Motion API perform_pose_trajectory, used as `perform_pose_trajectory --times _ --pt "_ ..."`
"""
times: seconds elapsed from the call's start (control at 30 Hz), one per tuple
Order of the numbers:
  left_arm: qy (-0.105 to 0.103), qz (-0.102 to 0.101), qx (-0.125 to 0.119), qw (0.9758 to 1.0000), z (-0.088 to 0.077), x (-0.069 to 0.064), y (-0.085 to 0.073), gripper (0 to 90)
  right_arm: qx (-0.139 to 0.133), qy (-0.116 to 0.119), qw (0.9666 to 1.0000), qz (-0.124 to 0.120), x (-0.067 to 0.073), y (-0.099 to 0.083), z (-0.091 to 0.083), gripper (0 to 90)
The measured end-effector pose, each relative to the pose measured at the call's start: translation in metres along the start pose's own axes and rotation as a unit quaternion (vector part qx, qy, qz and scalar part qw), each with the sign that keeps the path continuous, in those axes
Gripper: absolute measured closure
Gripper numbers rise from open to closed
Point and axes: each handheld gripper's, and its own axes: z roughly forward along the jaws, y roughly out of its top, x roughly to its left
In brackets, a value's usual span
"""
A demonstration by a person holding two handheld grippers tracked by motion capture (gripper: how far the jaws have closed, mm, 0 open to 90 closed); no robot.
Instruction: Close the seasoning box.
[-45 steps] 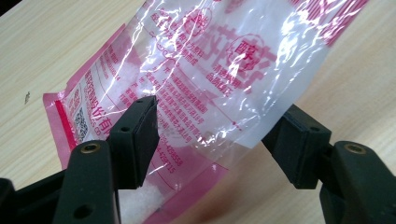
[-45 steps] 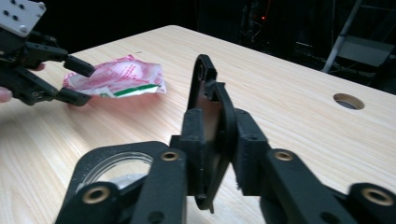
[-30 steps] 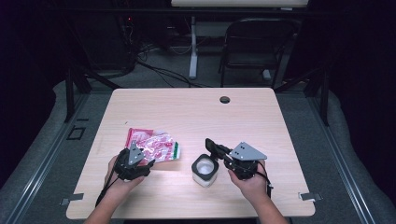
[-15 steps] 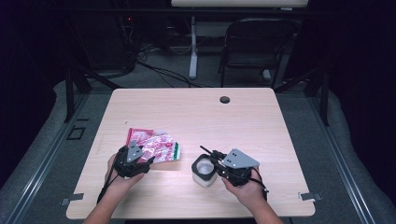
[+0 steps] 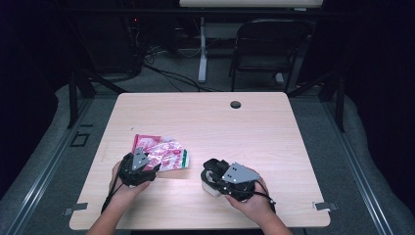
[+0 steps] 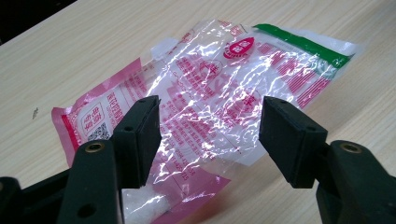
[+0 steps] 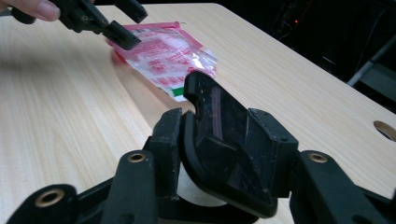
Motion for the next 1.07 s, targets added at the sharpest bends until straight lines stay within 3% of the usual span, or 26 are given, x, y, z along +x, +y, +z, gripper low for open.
perform_pose_trajectory --times 0.13,0.43,0.7,1.07 --pt "0.000 0.000 0.001 1.0000 0.001 0.001 -0.001 38.6 0.001 0.008 1.0000 -0.003 0.004 0.001 0.002 51.2" --pt "0.004 -0.006 0.000 1.0000 0.001 0.003 -0.002 38.6 -0.009 0.031 0.9994 0.014 0.007 0.002 0.002 49.4" --pt "0.007 -0.009 -0.001 0.9999 0.001 0.003 -0.003 38.6 -0.017 0.031 0.9989 0.031 0.003 0.003 0.000 49.4" --pt "0.011 -0.014 -0.007 0.9998 0.000 0.006 -0.004 38.6 -0.046 0.008 0.9964 0.070 -0.009 -0.001 -0.006 49.3"
